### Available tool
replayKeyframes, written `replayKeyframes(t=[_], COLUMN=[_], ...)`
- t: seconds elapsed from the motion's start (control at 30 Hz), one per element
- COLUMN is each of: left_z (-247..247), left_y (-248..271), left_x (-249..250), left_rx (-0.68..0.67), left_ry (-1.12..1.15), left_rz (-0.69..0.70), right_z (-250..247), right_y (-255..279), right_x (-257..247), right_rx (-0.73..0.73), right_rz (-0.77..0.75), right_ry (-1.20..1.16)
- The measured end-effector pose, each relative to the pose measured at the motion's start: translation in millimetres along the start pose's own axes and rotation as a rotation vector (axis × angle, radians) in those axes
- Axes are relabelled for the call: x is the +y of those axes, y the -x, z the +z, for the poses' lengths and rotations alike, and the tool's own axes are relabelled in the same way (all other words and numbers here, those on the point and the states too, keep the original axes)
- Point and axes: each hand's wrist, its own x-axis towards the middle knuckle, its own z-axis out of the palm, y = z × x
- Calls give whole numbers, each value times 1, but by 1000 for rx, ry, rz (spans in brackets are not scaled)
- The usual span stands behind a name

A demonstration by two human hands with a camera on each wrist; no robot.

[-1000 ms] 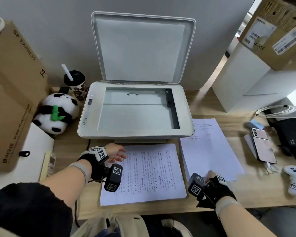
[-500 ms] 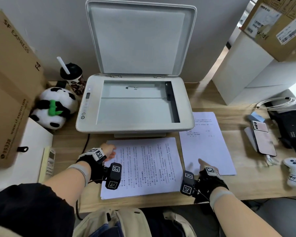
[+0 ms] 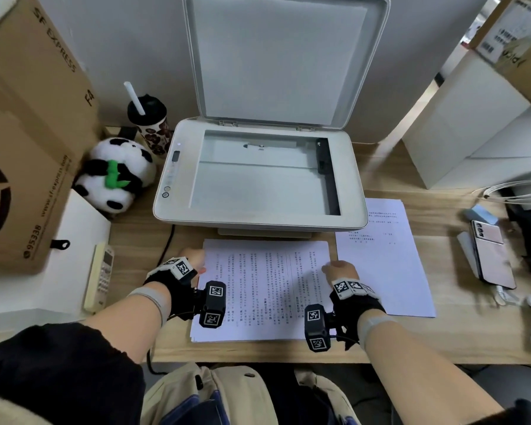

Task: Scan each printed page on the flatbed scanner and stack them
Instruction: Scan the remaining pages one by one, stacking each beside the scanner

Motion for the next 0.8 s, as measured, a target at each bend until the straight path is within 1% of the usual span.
replayKeyframes(t=[0.07, 0.17, 0.3, 0.4, 0.53, 0.67, 0.73, 0.8], left_z=[0, -1, -3, -3, -5, -8, -10, -12], left_y=[1, 1, -2, -1, 2, 3, 8, 9], left_x=[0, 0, -4, -5, -5, -7, -4, -3], left_rx=[0, -5, -21, -26, -31, -60, -75, -130], left_ry=[14, 3, -6, -19, -16, -63, -142, -201], left_rz=[-4, -4, -19, -35, -30, -21, -8, 18], right_z=[1, 1, -1, -3, -3, -5, -5, -5], right_y=[2, 3, 6, 9, 10, 12, 14, 13], right_x=[-1, 1, -1, -4, -1, 2, 3, 6], right_rx=[28, 15, 37, 75, 91, 105, 94, 60], right_rz=[-10, -17, -17, -36, -71, -85, -77, -68], right_ry=[15, -31, -74, -49, -23, -12, -45, -101])
